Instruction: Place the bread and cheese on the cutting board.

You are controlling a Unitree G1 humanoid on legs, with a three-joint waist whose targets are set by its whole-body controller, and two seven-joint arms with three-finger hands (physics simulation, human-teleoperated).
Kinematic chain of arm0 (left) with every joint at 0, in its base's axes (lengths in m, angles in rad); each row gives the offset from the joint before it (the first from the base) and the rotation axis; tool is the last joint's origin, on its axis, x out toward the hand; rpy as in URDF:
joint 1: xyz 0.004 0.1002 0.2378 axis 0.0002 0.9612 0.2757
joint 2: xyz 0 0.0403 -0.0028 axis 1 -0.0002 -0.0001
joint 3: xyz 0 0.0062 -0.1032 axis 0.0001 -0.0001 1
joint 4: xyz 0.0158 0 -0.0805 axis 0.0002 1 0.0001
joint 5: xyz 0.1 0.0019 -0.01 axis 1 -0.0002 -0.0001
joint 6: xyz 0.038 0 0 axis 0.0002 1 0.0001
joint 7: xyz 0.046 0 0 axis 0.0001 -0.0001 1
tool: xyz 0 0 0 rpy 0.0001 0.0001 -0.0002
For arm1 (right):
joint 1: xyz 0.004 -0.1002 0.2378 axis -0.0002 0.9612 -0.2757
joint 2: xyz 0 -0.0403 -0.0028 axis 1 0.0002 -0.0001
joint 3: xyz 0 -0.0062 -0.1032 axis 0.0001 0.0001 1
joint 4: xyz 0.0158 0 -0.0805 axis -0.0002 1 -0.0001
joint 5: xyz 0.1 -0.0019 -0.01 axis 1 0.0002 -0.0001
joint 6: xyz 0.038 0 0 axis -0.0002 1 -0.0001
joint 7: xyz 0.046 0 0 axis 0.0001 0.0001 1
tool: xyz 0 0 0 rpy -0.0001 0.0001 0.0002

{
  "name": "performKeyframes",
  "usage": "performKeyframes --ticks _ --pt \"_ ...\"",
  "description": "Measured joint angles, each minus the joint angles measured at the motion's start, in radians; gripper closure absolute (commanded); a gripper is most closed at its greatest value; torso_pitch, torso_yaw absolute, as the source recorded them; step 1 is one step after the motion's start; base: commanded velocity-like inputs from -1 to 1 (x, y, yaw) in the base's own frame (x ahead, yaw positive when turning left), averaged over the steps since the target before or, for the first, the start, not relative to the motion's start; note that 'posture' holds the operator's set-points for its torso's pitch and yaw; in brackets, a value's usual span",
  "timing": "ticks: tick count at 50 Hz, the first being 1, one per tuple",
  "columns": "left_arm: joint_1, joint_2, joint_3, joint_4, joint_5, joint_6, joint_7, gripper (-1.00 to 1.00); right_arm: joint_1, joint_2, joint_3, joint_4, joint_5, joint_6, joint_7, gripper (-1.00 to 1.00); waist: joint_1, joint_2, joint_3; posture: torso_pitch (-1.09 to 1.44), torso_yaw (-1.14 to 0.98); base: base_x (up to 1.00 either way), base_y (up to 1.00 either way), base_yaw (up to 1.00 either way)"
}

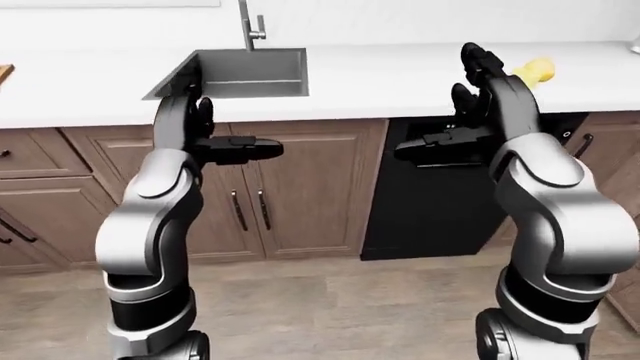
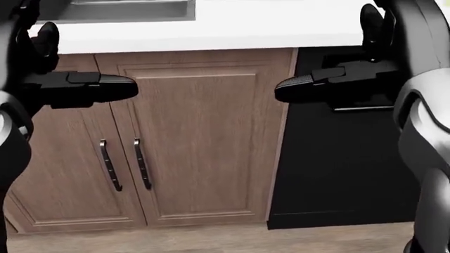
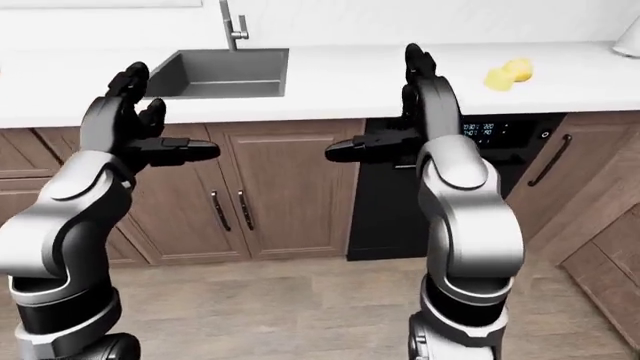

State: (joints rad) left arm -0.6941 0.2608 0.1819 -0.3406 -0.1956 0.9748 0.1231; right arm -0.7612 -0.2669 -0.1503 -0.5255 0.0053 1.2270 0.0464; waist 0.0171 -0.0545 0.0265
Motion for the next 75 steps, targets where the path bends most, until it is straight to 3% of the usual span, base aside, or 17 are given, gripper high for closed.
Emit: performKeyframes --ticks 5,9,11,17,22,25,30,39,41,45,48,52,56,65,67,71,75 --pt "0.011 -0.013 -0.026 0.018 -0.008 0.006 -0.013 -1.0 0.027 0.0 -0.02 0.025 -0.009 0.009 -0.008 -1.0 -0.019 0.027 0.015 0.0 0.0 0.14 -0.11 0.0" --pt "0.007 -0.008 -0.012 0.005 -0.002 0.007 -0.011 -1.0 0.024 0.005 -0.014 0.016 -0.003 -0.003 -0.011 -1.0 -0.018 0.085 0.022 0.0 0.0 0.08 -0.18 0.0" --pt "0.002 -0.002 -0.005 -0.004 0.002 0.004 -0.009 -1.0 0.021 0.01 -0.009 0.01 0.001 -0.009 -0.012 -1.0 -0.017 0.119 0.013 0.0 0.0 0.02 -0.22 0.0" --pt "0.015 -0.001 0.008 0.02 0.015 0.016 -0.001 -1.0 0.029 0.015 0.008 0.032 0.022 0.012 -0.004 -1.0 -0.004 0.109 -0.006 0.0 0.0 0.0 -0.29 0.0" --pt "0.007 0.001 0.006 0.005 0.01 0.003 -0.006 -1.0 0.011 0.006 0.0 0.004 0.019 0.002 -0.009 -1.0 -0.001 0.056 -0.008 0.0 0.0 0.0 -0.32 0.0" --pt "0.002 0.003 0.009 0.005 0.012 0.005 -0.004 -1.0 0.008 0.004 0.002 0.009 0.022 -0.003 -0.006 -1.0 0.002 -0.001 -0.013 0.0 0.0 0.0 -0.32 0.0" --pt "0.012 -0.013 -0.022 0.019 -0.004 0.007 -0.015 -1.0 0.034 0.0 -0.018 0.028 0.009 0.01 -0.015 -1.0 -0.019 0.022 0.004 0.0 0.0 0.0 -0.32 0.0" --pt "0.0 -0.002 -0.001 -0.004 0.002 -0.001 -0.004 -1.0 0.028 0.006 -0.005 0.022 0.015 -0.011 -0.011 -1.0 -0.006 0.117 0.008 0.0 0.0 0.0 -0.32 0.0" --pt "0.017 -0.002 0.008 -0.006 0.004 0.003 -0.002 -1.0 0.036 0.013 0.007 0.018 0.019 -0.008 -0.008 -1.0 0.003 0.1 0.012 0.0 0.0 0.0 -0.33 0.0" --pt "0.024 -0.002 0.01 0.009 0.008 0.023 0.004 -1.0 0.034 0.009 0.007 0.022 0.029 0.007 0.002 -1.0 0.002 0.103 -0.007 0.0 0.0 0.0 -0.33 0.0" --pt "0.015 -0.001 0.007 0.006 0.008 0.006 0.001 -1.0 0.025 0.004 -0.003 0.007 0.024 -0.001 -0.001 -1.0 0.002 0.067 -0.005 0.0 0.0 0.0 -0.33 0.0" --pt "0.004 -0.007 0.01 -0.011 0.003 0.005 0.002 -1.0 0.014 -0.004 -0.006 -0.006 0.023 0.004 -0.002 -1.0 -0.004 -0.001 -0.012 0.0 0.0 0.0 -0.33 0.0" --pt "0.011 -0.02 -0.025 0.004 -0.018 0.017 -0.007 -1.0 0.024 -0.007 -0.024 0.004 0.013 0.031 -0.01 -1.0 -0.015 0.017 0.005 0.0 0.0 0.0 -0.32 0.0" --pt "0.0 -0.007 -0.003 -0.009 -0.013 0.007 0.003 -1.0 0.01 -0.008 -0.017 -0.005 0.022 0.026 -0.006 -1.0 -0.003 0.114 0.01 0.0 0.0 0.0 -0.32 0.0" --pt "0.004 -0.004 0.004 -0.013 -0.012 0.014 0.006 -1.0 0.015 0.0 -0.008 -0.006 0.025 0.025 -0.005 -1.0 0.009 0.099 0.012 0.0 0.0 0.0 -0.32 0.0" --pt "0.017 -0.006 0.009 -0.004 -0.008 0.036 0.014 -1.0 0.033 0.003 0.006 0.009 0.036 0.029 0.005 -1.0 0.004 0.106 -0.003 0.0 0.0 0.0 -0.33 0.0" --pt "0.008 -0.002 0.005 -0.012 -0.009 0.02 0.01 -1.0 0.025 0.001 -0.002 -0.004 0.03 0.018 0.0 -1.0 0.003 0.06 -0.001 0.0 0.0 0.0 -0.33 0.0"
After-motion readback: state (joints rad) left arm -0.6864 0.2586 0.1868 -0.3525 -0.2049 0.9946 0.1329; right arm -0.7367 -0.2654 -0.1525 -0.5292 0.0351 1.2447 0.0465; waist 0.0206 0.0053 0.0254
